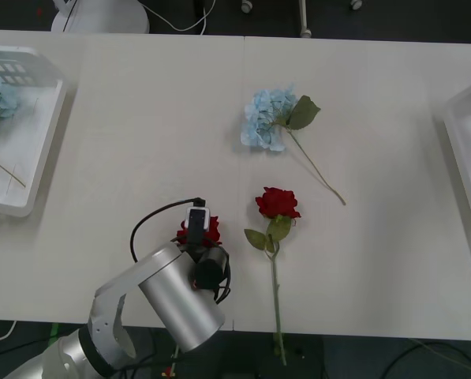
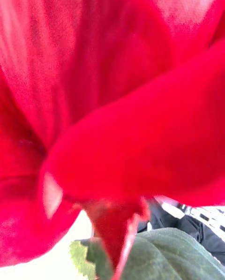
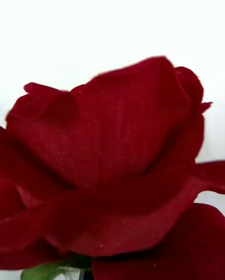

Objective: Put the red flowers into the right box and the blue flowers into the left box

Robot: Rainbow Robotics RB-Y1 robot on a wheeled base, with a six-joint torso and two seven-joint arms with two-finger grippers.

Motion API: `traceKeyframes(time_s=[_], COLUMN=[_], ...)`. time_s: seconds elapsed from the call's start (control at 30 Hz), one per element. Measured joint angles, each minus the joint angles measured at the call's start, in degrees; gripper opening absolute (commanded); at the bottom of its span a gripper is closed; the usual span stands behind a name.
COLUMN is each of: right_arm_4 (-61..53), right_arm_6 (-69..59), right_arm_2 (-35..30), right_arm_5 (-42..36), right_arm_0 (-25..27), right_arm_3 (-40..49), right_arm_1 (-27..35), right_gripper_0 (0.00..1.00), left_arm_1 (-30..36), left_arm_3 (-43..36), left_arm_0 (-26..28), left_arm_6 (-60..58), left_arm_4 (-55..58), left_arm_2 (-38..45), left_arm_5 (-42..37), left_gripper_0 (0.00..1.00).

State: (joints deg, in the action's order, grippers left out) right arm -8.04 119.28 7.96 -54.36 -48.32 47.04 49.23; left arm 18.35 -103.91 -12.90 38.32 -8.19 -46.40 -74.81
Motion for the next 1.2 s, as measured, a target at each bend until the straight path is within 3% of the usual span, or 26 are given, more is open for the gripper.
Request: traceKeyframes(time_s=[0.23, 0.37, 0.53, 0.6, 0.73, 1.0, 1.2], right_arm_4=[0.52, 0.63, 0.66, 0.53, -1.84, -10.74, -24.77], right_arm_6=[-0.29, -1.92, -3.03, -3.04, -3.14, -3.17, -3.15], right_arm_2=[0.00, -0.01, -0.26, -0.37, -0.56, -1.56, -1.68], right_arm_5=[10.46, 14.18, 15.64, 15.65, 15.39, 10.29, -1.51], right_arm_0=[2.87, 4.10, 5.38, 5.74, 5.96, 5.96, 6.01], right_arm_3=[-4.02, -7.16, -9.09, -9.11, -9.12, -8.58, -1.67], right_arm_1=[-0.03, -0.13, -0.52, -0.63, -0.65, -0.60, 1.73], right_gripper_0=[0.00, 0.00, 0.02, 0.37, 0.66, 0.86, 0.93], left_arm_1=[1.90, 2.70, 3.47, 3.74, 3.95, 3.96, 3.93], left_arm_3=[-9.38, -12.81, -13.99, -14.00, -14.02, -14.04, -14.05], left_arm_0=[0.00, 0.00, 0.01, 0.01, 0.01, 0.01, -0.01], left_arm_6=[1.42, 9.28, 20.77, 21.88, 22.61, 42.08, 44.28], left_arm_4=[5.90, 11.27, 19.99, 23.78, 31.80, 45.19, 56.51], left_arm_2=[8.15, 14.97, 23.63, 26.42, 31.20, 36.56, 36.96], left_arm_5=[-1.69, -1.39, 6.44, 9.97, 15.35, 23.29, 24.77], left_gripper_0=[0.00, 0.00, 0.00, 0.00, 0.00, 0.00, 0.00])
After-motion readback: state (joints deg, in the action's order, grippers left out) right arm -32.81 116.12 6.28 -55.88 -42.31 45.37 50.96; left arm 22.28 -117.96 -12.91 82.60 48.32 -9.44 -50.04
